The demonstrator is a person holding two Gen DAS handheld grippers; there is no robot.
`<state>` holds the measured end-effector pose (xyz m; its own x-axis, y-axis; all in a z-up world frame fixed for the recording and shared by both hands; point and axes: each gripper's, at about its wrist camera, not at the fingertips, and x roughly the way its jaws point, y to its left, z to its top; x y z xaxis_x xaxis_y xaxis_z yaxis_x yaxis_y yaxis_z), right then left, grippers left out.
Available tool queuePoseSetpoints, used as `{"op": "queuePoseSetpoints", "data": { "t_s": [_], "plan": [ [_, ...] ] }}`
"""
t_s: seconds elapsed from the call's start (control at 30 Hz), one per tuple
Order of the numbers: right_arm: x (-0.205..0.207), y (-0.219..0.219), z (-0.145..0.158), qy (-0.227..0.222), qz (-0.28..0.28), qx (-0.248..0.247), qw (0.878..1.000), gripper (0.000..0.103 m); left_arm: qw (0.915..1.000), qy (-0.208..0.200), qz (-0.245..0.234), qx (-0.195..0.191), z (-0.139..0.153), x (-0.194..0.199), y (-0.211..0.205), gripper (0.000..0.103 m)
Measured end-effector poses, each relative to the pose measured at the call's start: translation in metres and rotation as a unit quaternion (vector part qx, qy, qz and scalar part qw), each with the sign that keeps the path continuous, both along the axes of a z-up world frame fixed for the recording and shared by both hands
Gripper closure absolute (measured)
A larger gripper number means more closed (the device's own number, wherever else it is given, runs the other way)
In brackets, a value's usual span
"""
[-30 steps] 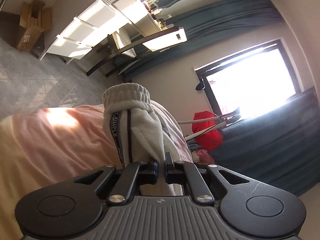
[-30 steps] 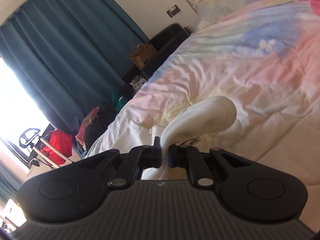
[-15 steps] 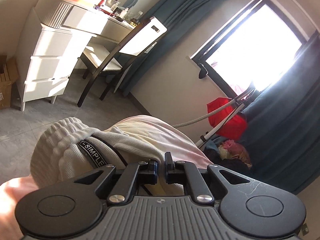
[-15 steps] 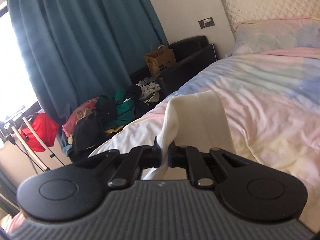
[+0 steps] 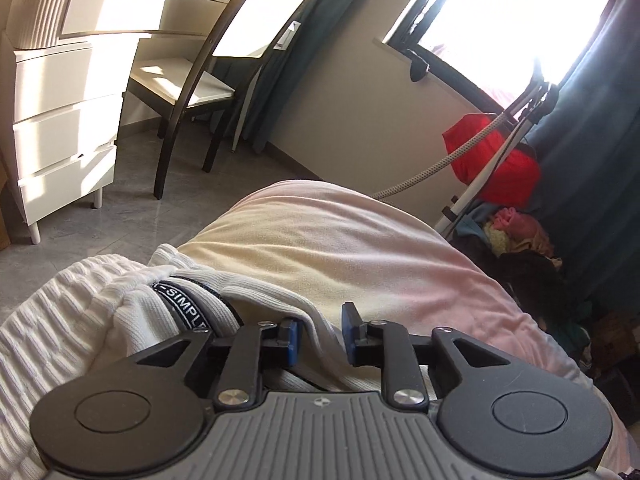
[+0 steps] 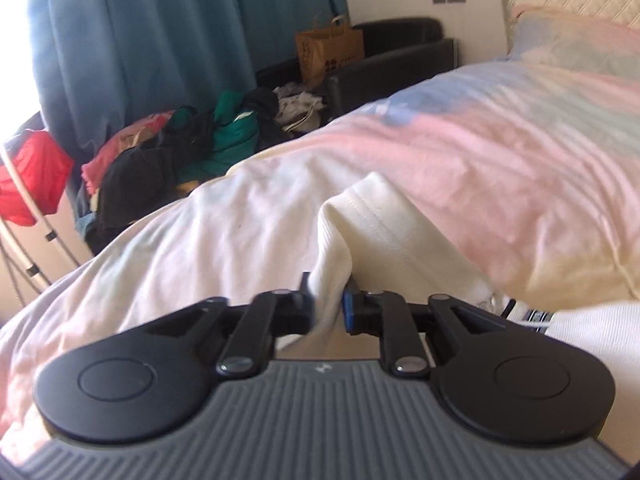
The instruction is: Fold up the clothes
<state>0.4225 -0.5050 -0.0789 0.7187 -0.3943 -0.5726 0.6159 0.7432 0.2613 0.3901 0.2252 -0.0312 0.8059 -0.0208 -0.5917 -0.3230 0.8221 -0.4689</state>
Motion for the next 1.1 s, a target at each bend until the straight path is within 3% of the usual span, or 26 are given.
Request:
{"op": "queuePoseSetpoints", "data": {
  "t_s": [0.03, 0.07, 0.1, 0.13, 0.23, 0.4, 0.5, 0.57, 0.63, 0.73, 0.9, 0.97, 1.1],
  "plan": [
    [-0.006, 0.000, 0.004, -0.006, -0.002, -0.001, 1.000, 0.063, 0.9999, -0.006, -0.007, -0.006, 0.004, -0.006, 0.001, 0.052],
    [-0.015, 0.001, 0.009, -0.015, -0.004, -0.002, 1.000, 0.058, 0.9998, -0.011, -0.012, -0.008, 0.008, -0.014, 0.001, 0.048],
    [-0.025, 0.001, 0.014, -0.025, -0.002, 0.002, 1.000, 0.042, 0.9998, -0.015, -0.012, -0.008, 0.013, -0.025, -0.001, 0.045],
    [-0.038, 0.000, 0.019, -0.031, 0.000, 0.008, 0.999, 0.035, 0.9998, -0.014, -0.012, -0.011, 0.018, -0.038, -0.002, 0.044],
    [-0.083, -0.001, 0.035, -0.056, -0.007, 0.027, 0.998, 0.035, 0.9996, -0.013, -0.011, -0.020, 0.031, -0.078, -0.005, 0.029],
    [-0.152, -0.009, 0.046, -0.080, 0.011, 0.112, 0.990, 0.034, 0.9992, -0.007, -0.010, -0.037, 0.053, -0.145, -0.009, 0.025],
    [-0.184, -0.010, 0.035, -0.078, 0.012, 0.173, 0.982, 0.034, 0.9984, 0.012, 0.002, -0.055, 0.056, -0.178, -0.003, 0.020],
    [-0.204, -0.011, 0.026, -0.076, 0.012, 0.214, 0.974, 0.032, 0.9942, 0.051, 0.006, -0.094, 0.045, -0.191, 0.002, 0.013],
    [-0.225, -0.011, 0.017, -0.073, 0.012, 0.254, 0.964, 0.032, 0.9848, 0.095, 0.004, -0.146, 0.028, -0.201, 0.007, 0.013],
    [-0.242, -0.016, -0.007, -0.076, -0.002, 0.316, 0.946, 0.032, 0.9725, 0.101, -0.008, -0.210, -0.001, -0.204, 0.009, 0.013],
    [-0.229, -0.022, -0.042, -0.094, 0.003, 0.360, 0.928, 0.033, 0.9752, 0.059, 0.024, -0.212, -0.034, -0.182, 0.013, 0.013],
    [-0.211, -0.025, -0.055, -0.089, 0.002, 0.357, 0.930, 0.033, 0.9763, 0.024, 0.063, -0.206, -0.041, -0.177, 0.017, 0.014],
    [-0.181, -0.029, -0.069, -0.107, -0.009, 0.327, 0.939, 0.032, 0.9734, -0.016, 0.130, -0.188, -0.049, -0.162, 0.024, 0.035]
  ]
}}
